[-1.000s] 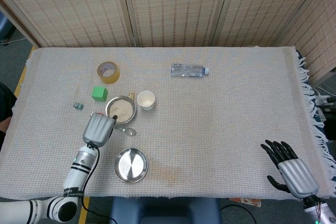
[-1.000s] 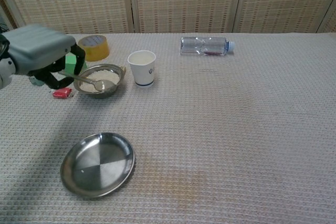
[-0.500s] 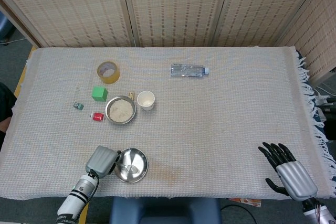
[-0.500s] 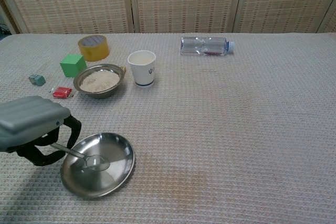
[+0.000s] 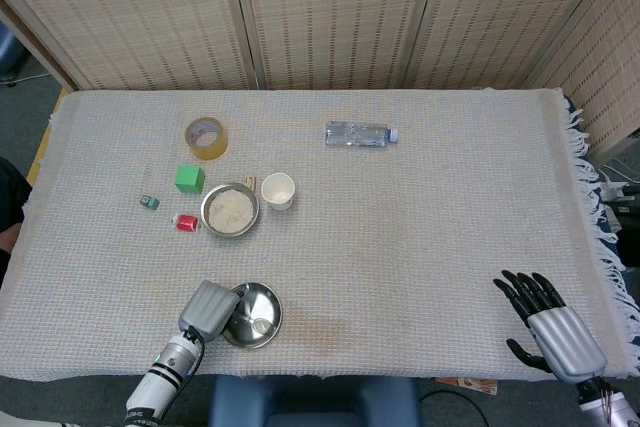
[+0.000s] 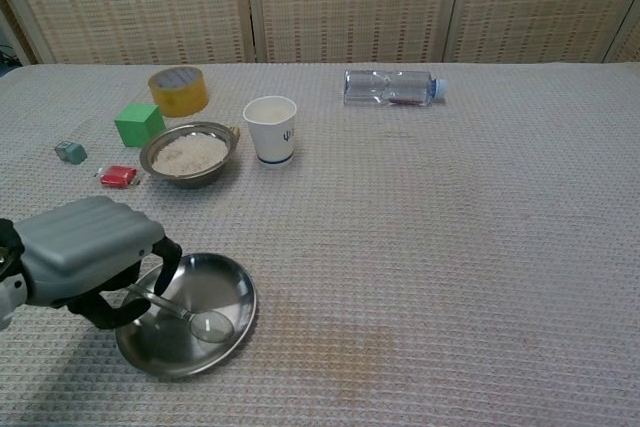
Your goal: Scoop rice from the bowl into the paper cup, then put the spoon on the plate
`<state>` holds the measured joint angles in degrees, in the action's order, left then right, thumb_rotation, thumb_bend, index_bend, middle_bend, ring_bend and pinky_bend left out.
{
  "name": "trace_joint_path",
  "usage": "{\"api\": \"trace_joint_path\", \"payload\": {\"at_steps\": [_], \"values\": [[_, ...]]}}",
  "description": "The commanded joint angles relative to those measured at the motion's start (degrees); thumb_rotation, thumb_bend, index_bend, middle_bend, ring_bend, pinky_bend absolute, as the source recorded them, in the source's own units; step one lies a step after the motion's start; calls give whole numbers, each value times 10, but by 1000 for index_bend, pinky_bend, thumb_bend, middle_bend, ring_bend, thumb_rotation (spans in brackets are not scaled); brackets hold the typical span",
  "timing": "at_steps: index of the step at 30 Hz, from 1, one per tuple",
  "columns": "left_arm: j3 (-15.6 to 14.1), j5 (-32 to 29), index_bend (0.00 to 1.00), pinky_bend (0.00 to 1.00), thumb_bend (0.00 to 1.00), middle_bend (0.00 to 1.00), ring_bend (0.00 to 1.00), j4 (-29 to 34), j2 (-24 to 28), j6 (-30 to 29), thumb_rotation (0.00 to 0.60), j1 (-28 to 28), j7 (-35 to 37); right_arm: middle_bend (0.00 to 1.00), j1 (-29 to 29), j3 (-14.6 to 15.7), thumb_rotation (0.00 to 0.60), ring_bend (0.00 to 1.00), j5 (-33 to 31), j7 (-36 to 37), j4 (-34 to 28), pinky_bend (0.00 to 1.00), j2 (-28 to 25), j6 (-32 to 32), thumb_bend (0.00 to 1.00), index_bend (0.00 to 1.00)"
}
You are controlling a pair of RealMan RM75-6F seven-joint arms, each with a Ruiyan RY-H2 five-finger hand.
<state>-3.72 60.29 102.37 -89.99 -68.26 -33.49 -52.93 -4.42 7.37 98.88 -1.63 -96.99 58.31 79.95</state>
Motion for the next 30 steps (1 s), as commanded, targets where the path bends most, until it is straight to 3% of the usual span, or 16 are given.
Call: {"api": "trace_joint_path", "payload": {"at_steps": [1, 5, 11, 16, 18, 20, 23, 26, 30], "values": [[4, -8, 400, 1000, 401, 1000, 1000, 10, 6, 9, 600, 0, 14, 0, 1, -1, 600, 0, -1, -1, -1, 0, 1, 1, 212, 0], [3, -14, 287, 1000, 400, 1000, 1000, 23, 13, 18, 600, -5, 11, 0, 1, -1, 600, 0, -2, -1, -1, 0, 2, 2, 213, 0], [1, -14, 215, 1000, 399, 1000, 1000, 30, 12, 19, 600, -7, 7, 0, 3, -1, 600, 0, 0, -1, -2, 0, 1, 5, 212, 0], [-10, 118, 181, 1000, 397, 979, 993, 78, 77, -30, 600, 25, 132, 0, 7, -2, 600, 0, 4, 5, 2, 0, 0, 18, 212, 0], [-35, 199, 109, 929, 398, 782, 857, 76, 124, -58, 600, 50, 239, 0, 8, -5, 600, 0, 2, 7, 4, 0, 2, 22, 212, 0], [-66, 271, 18, 641, 398, 362, 476, 57, 172, -95, 600, 76, 349, 0, 9, -10, 600, 0, -1, 6, 7, 0, 8, 26, 212, 0], [-95, 343, 0, 295, 394, 40, 88, -12, 192, -194, 600, 137, 477, 0, 10, -14, 600, 0, -1, 2, 12, 0, 16, 32, 213, 0], [-100, 341, 0, 162, 380, 0, 0, -74, 201, -252, 600, 186, 500, 0, 13, -15, 600, 0, 2, -1, 14, 0, 21, 38, 212, 0], [-77, 321, 0, 124, 378, 0, 0, -96, 221, -283, 600, 211, 537, 0, 18, -16, 600, 0, 4, -7, 15, 0, 22, 49, 209, 0]]}}
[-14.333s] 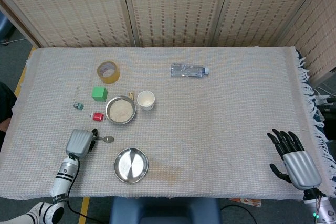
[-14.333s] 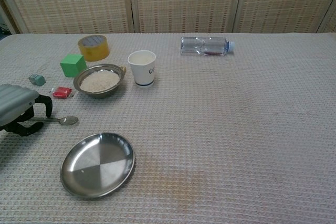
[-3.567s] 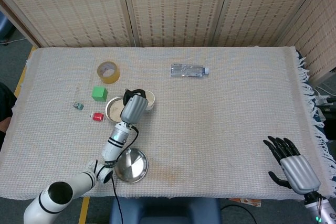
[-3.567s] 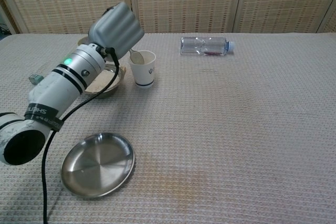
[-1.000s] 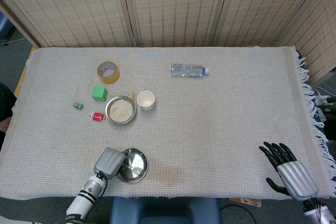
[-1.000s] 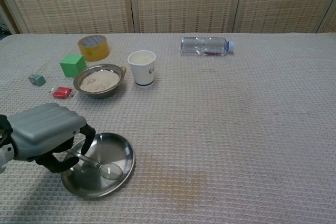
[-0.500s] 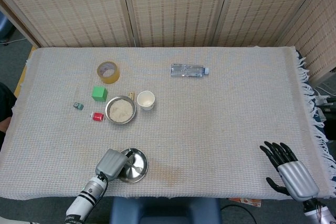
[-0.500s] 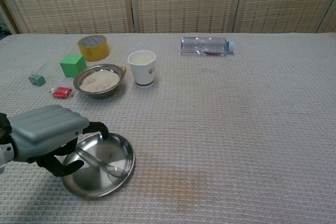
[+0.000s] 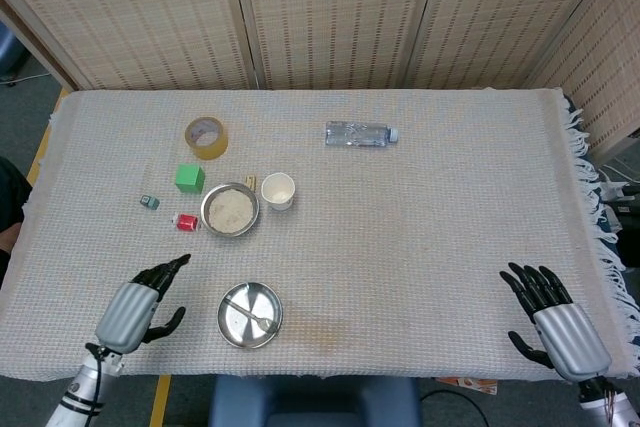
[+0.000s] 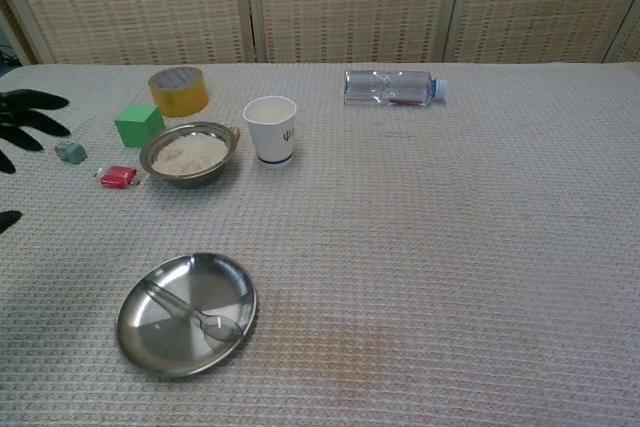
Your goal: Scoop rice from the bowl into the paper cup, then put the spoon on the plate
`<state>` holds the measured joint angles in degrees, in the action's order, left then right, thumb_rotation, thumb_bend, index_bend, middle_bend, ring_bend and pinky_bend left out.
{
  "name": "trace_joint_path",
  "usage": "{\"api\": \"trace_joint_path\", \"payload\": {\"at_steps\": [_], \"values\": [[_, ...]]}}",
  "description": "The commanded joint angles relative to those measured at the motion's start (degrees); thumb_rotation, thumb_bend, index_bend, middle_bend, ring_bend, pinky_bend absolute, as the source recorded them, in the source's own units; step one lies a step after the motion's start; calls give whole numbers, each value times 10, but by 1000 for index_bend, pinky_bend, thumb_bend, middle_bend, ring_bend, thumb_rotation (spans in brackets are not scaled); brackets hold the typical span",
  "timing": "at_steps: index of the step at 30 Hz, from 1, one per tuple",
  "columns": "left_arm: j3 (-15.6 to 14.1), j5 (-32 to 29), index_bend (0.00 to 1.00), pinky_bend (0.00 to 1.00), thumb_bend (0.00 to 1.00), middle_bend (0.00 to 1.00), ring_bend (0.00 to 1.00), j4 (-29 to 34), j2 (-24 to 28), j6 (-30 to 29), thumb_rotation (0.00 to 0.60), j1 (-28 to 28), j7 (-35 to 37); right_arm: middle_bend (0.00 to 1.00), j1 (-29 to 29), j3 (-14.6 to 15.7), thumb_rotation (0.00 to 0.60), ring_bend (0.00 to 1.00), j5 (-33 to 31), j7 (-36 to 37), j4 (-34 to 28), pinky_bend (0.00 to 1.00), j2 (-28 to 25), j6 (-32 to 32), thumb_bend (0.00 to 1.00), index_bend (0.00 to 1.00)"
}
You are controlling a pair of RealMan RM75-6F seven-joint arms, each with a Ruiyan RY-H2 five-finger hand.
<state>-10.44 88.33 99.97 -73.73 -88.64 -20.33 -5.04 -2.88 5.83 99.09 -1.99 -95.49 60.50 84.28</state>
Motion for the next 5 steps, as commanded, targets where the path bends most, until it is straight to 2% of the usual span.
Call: {"api": "trace_joint_path", "payload": {"at_steps": [1, 3, 5], "values": [[-6, 42, 0, 116, 377, 0, 0, -72, 62, -78, 600, 79, 72, 0, 4, 0, 600, 0, 5, -4, 0, 0, 1, 10, 208, 0], [-4, 55, 0, 108, 375, 0, 0, -80, 68, -74, 600, 78, 93, 0, 7, 1, 600, 0, 10, -5, 0, 0, 0, 16, 208, 0], [-5, 65, 0, 101, 376, 0, 0, -85, 69, -62, 600, 78, 83, 0, 9, 2, 600, 0, 13, -5, 1, 0, 0, 19, 206, 0]]}}
